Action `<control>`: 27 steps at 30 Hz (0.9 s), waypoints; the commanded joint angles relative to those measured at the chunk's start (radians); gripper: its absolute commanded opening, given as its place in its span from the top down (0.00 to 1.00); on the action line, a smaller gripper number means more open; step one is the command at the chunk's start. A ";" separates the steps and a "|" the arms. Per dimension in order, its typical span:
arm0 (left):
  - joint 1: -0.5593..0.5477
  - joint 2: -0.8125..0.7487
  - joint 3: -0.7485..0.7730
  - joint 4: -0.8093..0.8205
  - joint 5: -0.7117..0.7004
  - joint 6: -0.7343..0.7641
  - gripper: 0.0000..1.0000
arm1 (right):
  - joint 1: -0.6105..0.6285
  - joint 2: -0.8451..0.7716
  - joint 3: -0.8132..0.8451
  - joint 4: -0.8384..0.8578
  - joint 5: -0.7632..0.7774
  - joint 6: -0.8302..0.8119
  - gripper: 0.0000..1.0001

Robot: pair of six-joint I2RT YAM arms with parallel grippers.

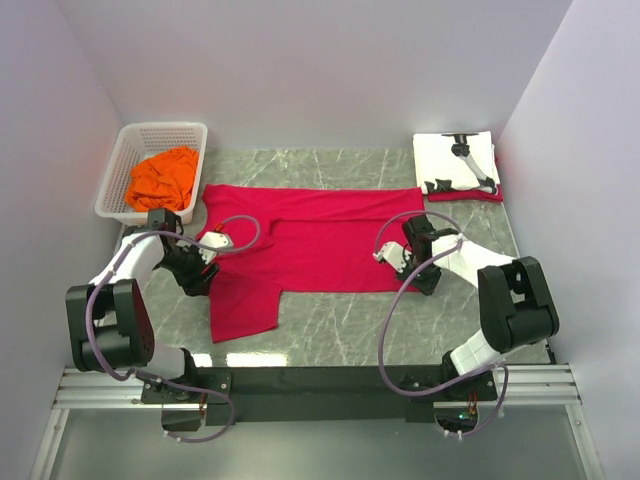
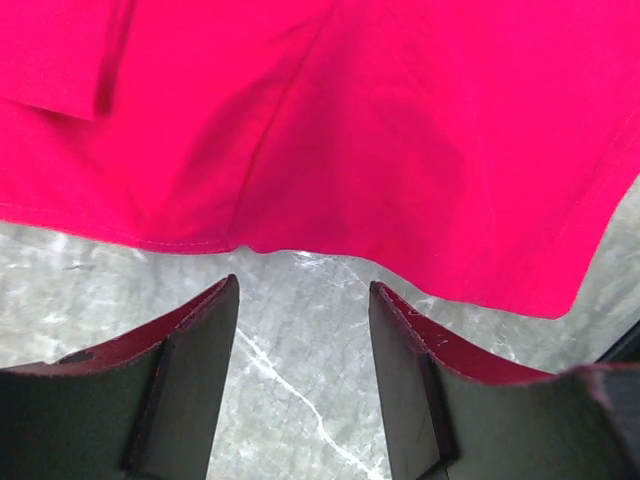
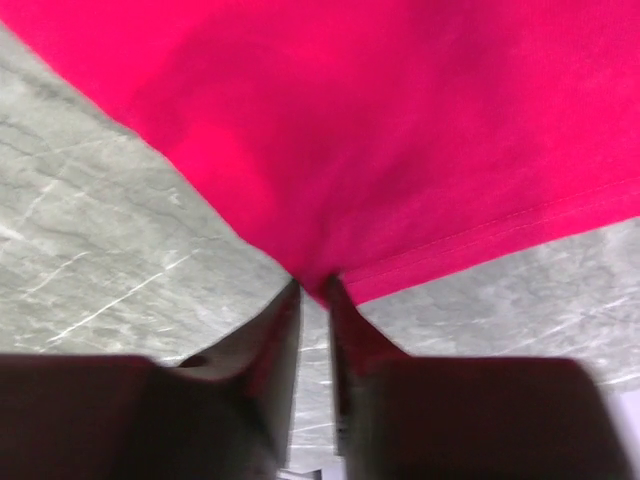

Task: Fold and stack the t-shirts
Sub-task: Fold the tshirt

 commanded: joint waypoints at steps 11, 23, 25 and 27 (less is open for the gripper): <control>-0.004 -0.051 -0.066 0.114 0.042 0.074 0.43 | -0.004 0.059 0.000 0.058 0.025 0.001 1.00; -0.081 0.030 -0.117 0.171 -0.004 0.054 0.48 | -0.018 0.069 0.039 0.045 0.022 0.021 1.00; -0.084 0.042 -0.140 0.206 -0.036 0.055 0.50 | -0.019 0.069 0.042 0.044 0.020 0.020 1.00; -0.084 0.050 -0.149 0.208 -0.055 0.071 0.55 | -0.021 0.065 0.040 0.041 0.020 0.018 1.00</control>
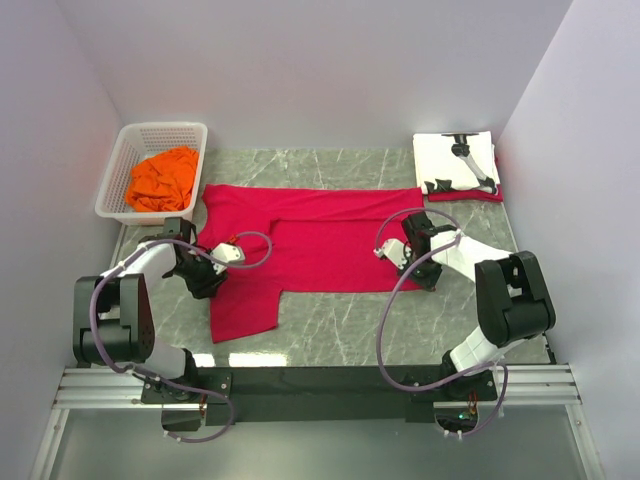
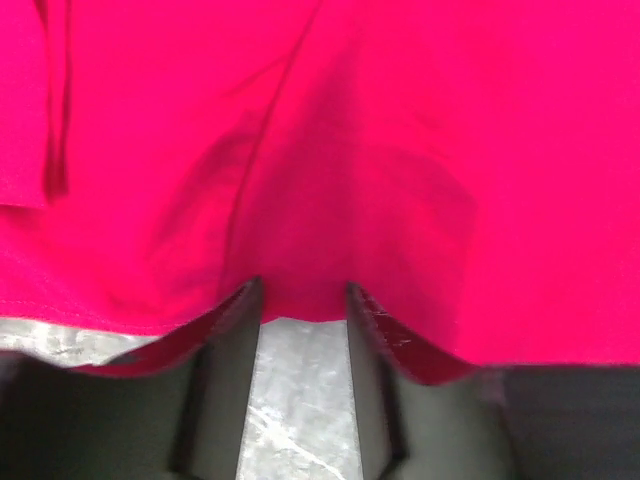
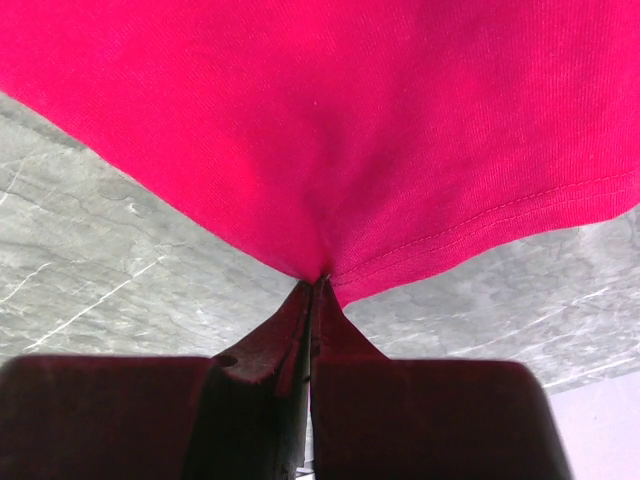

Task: Fold and stack the t-shirts
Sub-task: Fold the tshirt

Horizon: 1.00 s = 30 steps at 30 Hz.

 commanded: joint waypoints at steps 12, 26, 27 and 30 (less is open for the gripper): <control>-0.003 -0.118 0.024 -0.182 0.018 0.034 0.99 | -0.018 -0.108 -0.027 -0.026 -0.044 0.006 1.00; 0.061 -0.192 0.108 -0.331 0.061 0.054 0.99 | -0.050 -0.259 -0.025 -0.097 -0.035 -0.011 1.00; 0.078 -0.181 0.124 -0.336 0.075 0.056 0.99 | -0.067 -0.253 -0.014 -0.097 -0.036 -0.020 1.00; 0.092 -0.126 0.203 -0.354 0.104 0.053 0.99 | -0.095 -0.198 0.044 -0.103 -0.047 -0.031 1.00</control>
